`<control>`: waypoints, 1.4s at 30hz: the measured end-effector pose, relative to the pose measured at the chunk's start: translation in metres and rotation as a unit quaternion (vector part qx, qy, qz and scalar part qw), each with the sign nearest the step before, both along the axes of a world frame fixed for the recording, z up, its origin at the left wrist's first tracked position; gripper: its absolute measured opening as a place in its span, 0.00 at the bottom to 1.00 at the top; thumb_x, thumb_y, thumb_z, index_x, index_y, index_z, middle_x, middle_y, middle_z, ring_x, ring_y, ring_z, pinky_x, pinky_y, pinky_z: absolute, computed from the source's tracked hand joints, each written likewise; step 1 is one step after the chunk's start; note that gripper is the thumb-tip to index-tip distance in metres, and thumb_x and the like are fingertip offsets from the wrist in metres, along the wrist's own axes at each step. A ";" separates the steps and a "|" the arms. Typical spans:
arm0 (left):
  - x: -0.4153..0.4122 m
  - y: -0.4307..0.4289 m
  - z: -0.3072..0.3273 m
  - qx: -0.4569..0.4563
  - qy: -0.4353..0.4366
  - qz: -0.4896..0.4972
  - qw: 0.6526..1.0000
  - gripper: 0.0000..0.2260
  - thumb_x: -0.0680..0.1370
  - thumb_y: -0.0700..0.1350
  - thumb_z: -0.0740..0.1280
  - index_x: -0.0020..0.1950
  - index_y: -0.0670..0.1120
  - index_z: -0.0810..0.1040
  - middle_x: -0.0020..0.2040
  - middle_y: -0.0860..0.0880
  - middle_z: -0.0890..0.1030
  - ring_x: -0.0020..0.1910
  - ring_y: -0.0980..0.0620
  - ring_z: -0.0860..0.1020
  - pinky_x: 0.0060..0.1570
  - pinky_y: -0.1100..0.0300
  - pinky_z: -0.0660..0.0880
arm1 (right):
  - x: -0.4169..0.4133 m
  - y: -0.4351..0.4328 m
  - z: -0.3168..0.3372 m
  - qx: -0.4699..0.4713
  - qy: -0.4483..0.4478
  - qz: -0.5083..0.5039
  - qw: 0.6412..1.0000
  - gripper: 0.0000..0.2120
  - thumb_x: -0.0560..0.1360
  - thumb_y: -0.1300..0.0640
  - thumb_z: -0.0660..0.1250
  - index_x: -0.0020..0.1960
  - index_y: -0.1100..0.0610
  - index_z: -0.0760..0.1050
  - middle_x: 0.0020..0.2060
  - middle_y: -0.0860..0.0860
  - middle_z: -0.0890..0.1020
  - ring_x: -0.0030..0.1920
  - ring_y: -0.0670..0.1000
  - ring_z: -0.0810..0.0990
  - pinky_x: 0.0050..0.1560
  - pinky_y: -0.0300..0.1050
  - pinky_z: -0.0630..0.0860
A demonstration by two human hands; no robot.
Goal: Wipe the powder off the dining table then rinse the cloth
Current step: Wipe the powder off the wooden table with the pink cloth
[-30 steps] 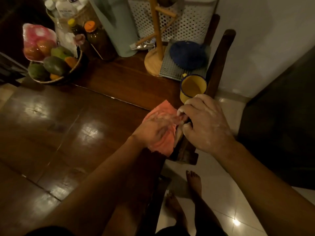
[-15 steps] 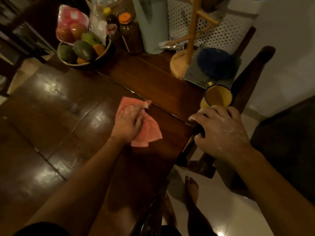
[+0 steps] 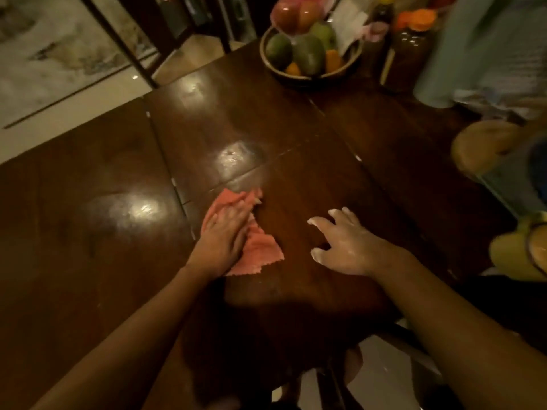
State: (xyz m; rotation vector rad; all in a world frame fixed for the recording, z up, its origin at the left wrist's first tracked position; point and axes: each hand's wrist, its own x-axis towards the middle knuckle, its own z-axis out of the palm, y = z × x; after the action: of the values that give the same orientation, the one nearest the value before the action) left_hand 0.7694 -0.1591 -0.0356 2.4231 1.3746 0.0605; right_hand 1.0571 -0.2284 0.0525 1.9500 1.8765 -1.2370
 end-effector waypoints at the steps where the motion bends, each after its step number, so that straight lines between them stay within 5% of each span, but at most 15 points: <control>1: -0.016 0.008 0.000 0.006 -0.003 0.046 0.999 0.24 0.84 0.55 0.50 0.80 0.55 0.56 0.81 0.53 0.58 0.80 0.54 0.54 0.78 0.47 0.53 | -0.012 0.011 -0.011 0.020 -0.007 0.015 1.000 0.34 0.80 0.43 0.62 0.81 0.44 0.49 0.81 0.54 0.43 0.80 0.59 0.35 0.77 0.62 0.48; 6: -0.066 0.051 -0.002 0.009 -0.016 0.188 0.982 0.23 0.84 0.54 0.51 0.80 0.56 0.56 0.80 0.53 0.58 0.79 0.52 0.57 0.75 0.40 0.57 | -0.076 0.046 -0.063 0.109 -0.088 0.030 0.990 0.36 0.79 0.34 0.54 0.80 0.41 0.40 0.79 0.57 0.34 0.76 0.68 0.29 0.73 0.73 0.33; 10: -0.072 0.107 -0.006 0.040 -0.023 0.302 0.952 0.23 0.85 0.55 0.51 0.81 0.58 0.54 0.79 0.50 0.62 0.77 0.47 0.60 0.74 0.37 0.56 | -0.102 0.044 -0.084 0.207 -0.172 0.000 0.963 0.37 0.77 0.31 0.48 0.80 0.44 0.40 0.80 0.60 0.41 0.79 0.67 0.37 0.75 0.72 0.41; 14: -0.045 0.162 -0.008 0.043 0.004 0.354 0.934 0.24 0.84 0.54 0.51 0.81 0.56 0.53 0.80 0.47 0.60 0.77 0.41 0.58 0.75 0.38 0.53 | -0.104 0.048 -0.093 0.237 -0.188 -0.008 0.953 0.37 0.75 0.33 0.53 0.80 0.45 0.49 0.81 0.60 0.50 0.80 0.67 0.45 0.75 0.72 0.48; 16: -0.016 0.170 -0.006 0.023 0.016 0.302 0.953 0.24 0.84 0.53 0.51 0.81 0.56 0.54 0.81 0.49 0.58 0.79 0.41 0.55 0.75 0.37 0.50 | -0.103 0.047 -0.095 0.248 -0.192 -0.014 0.950 0.36 0.75 0.35 0.57 0.79 0.46 0.54 0.80 0.60 0.54 0.80 0.67 0.49 0.74 0.72 0.51; 19: 0.021 0.152 -0.001 -0.001 0.005 0.096 0.995 0.23 0.84 0.51 0.52 0.80 0.55 0.57 0.81 0.49 0.58 0.80 0.43 0.53 0.76 0.36 0.48 | -0.104 0.046 -0.097 0.259 -0.194 -0.027 0.946 0.35 0.74 0.39 0.59 0.78 0.46 0.57 0.79 0.59 0.57 0.80 0.65 0.51 0.74 0.72 0.53; 21: 0.025 0.129 0.000 -0.006 -0.025 -0.036 0.999 0.22 0.84 0.50 0.54 0.78 0.55 0.61 0.79 0.51 0.61 0.80 0.46 0.54 0.76 0.38 0.47 | -0.105 0.047 -0.098 0.262 -0.194 -0.040 0.944 0.34 0.73 0.39 0.57 0.77 0.46 0.58 0.79 0.58 0.57 0.80 0.64 0.51 0.74 0.71 0.52; 24: -0.018 0.106 -0.003 -0.025 -0.046 -0.082 0.995 0.20 0.83 0.50 0.54 0.75 0.59 0.66 0.78 0.57 0.64 0.79 0.53 0.56 0.76 0.46 0.47 | -0.106 0.047 -0.098 0.265 -0.197 -0.050 0.943 0.32 0.73 0.40 0.56 0.76 0.45 0.58 0.79 0.57 0.58 0.80 0.64 0.51 0.74 0.70 0.51; 29: -0.145 0.058 0.001 0.015 -0.119 0.100 0.988 0.18 0.83 0.48 0.58 0.72 0.60 0.70 0.74 0.59 0.70 0.75 0.62 0.61 0.74 0.51 0.54 | -0.105 0.046 -0.095 0.263 -0.191 -0.052 0.944 0.31 0.75 0.41 0.53 0.77 0.47 0.57 0.79 0.59 0.56 0.80 0.65 0.50 0.74 0.72 0.51; 33: -0.243 -0.011 0.002 0.030 -0.090 0.312 0.945 0.19 0.84 0.52 0.54 0.74 0.60 0.68 0.76 0.56 0.68 0.77 0.54 0.62 0.74 0.40 0.57 | -0.109 0.043 -0.092 0.260 -0.191 -0.048 0.945 0.32 0.75 0.42 0.50 0.77 0.48 0.56 0.78 0.60 0.55 0.79 0.67 0.50 0.73 0.75 0.52; 36: -0.276 -0.079 0.000 0.005 -0.038 0.369 0.929 0.22 0.82 0.50 0.51 0.77 0.58 0.64 0.79 0.53 0.63 0.79 0.49 0.57 0.75 0.41 0.52 | -0.118 0.042 -0.088 0.252 -0.185 -0.059 0.948 0.33 0.74 0.43 0.48 0.78 0.51 0.56 0.78 0.62 0.55 0.78 0.69 0.50 0.72 0.77 0.50; 40: -0.280 -0.169 0.003 -0.023 -0.003 0.096 0.995 0.27 0.81 0.49 0.54 0.80 0.59 0.53 0.80 0.52 0.60 0.80 0.48 0.53 0.76 0.45 0.47 | -0.165 0.044 -0.086 0.223 -0.175 -0.067 0.957 0.36 0.73 0.41 0.49 0.79 0.52 0.55 0.80 0.60 0.53 0.78 0.70 0.47 0.72 0.77 0.47; 42: -0.291 -0.204 0.009 -0.029 0.025 -0.043 0.998 0.28 0.80 0.50 0.57 0.80 0.59 0.53 0.78 0.53 0.64 0.79 0.50 0.56 0.76 0.46 0.49 | -0.209 0.041 -0.086 0.219 -0.170 -0.001 0.961 0.35 0.76 0.41 0.55 0.81 0.50 0.52 0.81 0.58 0.51 0.79 0.69 0.45 0.73 0.76 0.45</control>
State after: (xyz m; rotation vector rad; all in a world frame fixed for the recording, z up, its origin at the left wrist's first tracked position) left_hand 0.4785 -0.3629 -0.0269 2.4467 1.2722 -0.0612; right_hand 0.8478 -0.1874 -0.0336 2.1920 2.0790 -0.4572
